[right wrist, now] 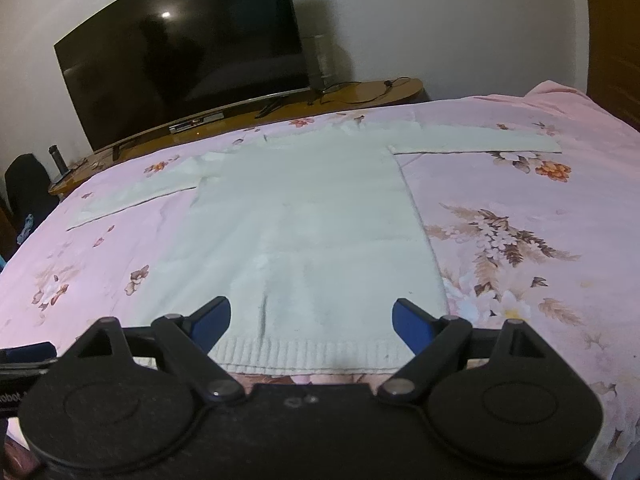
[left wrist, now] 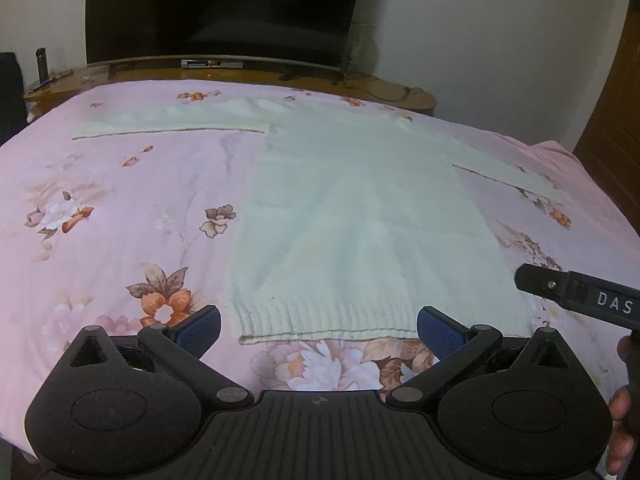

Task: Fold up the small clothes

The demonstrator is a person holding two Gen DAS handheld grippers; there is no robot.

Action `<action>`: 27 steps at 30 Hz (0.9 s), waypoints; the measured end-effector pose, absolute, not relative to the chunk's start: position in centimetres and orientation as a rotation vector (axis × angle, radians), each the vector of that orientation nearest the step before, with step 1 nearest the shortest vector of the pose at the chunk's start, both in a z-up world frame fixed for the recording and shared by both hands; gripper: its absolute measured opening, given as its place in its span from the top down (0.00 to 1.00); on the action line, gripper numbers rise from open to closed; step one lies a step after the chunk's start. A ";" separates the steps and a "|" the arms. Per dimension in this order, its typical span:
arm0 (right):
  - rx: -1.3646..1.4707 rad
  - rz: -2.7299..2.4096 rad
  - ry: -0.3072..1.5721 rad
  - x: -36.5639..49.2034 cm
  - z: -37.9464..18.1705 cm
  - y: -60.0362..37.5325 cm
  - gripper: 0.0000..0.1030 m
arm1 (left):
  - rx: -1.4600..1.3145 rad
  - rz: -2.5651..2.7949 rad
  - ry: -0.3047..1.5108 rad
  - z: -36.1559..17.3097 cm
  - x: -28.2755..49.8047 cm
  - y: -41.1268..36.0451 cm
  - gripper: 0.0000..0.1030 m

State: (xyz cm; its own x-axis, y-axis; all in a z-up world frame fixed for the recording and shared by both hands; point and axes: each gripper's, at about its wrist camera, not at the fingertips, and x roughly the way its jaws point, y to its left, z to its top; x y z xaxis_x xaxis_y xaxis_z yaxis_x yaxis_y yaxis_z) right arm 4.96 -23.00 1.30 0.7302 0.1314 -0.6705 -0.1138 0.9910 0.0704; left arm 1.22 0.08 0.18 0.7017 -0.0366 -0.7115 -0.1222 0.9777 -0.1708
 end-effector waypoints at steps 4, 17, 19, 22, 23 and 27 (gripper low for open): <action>0.028 0.119 0.749 4.9 1.2 -23.5 0.15 | -0.208 0.056 0.790 0.4 1.4 0.1 0.00; -0.026 -0.063 0.539 3.4 3.1 -24.1 0.15 | -0.139 0.173 0.661 3.1 1.6 0.4 0.00; -0.019 -0.036 0.544 3.4 3.2 -24.2 0.15 | -0.135 0.165 0.640 3.7 1.8 0.5 0.00; -0.011 -0.005 0.572 3.9 3.1 -24.6 0.15 | -0.169 0.177 0.647 3.8 2.5 1.4 0.00; 0.004 -0.009 0.578 4.0 3.2 -24.9 0.15 | -0.167 0.176 0.661 3.7 2.6 1.5 0.00; 0.197 -0.038 0.660 5.5 3.0 -27.8 0.15 | -0.126 0.191 0.688 3.5 3.1 1.9 0.00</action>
State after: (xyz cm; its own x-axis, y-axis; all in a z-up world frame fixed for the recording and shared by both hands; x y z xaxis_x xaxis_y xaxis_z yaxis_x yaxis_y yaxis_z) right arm 5.50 -27.83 3.01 0.7901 0.0271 -0.6124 0.0980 0.9806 0.1698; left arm 3.09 1.92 3.47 0.7561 0.1335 -0.6407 -0.2164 0.9749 -0.0523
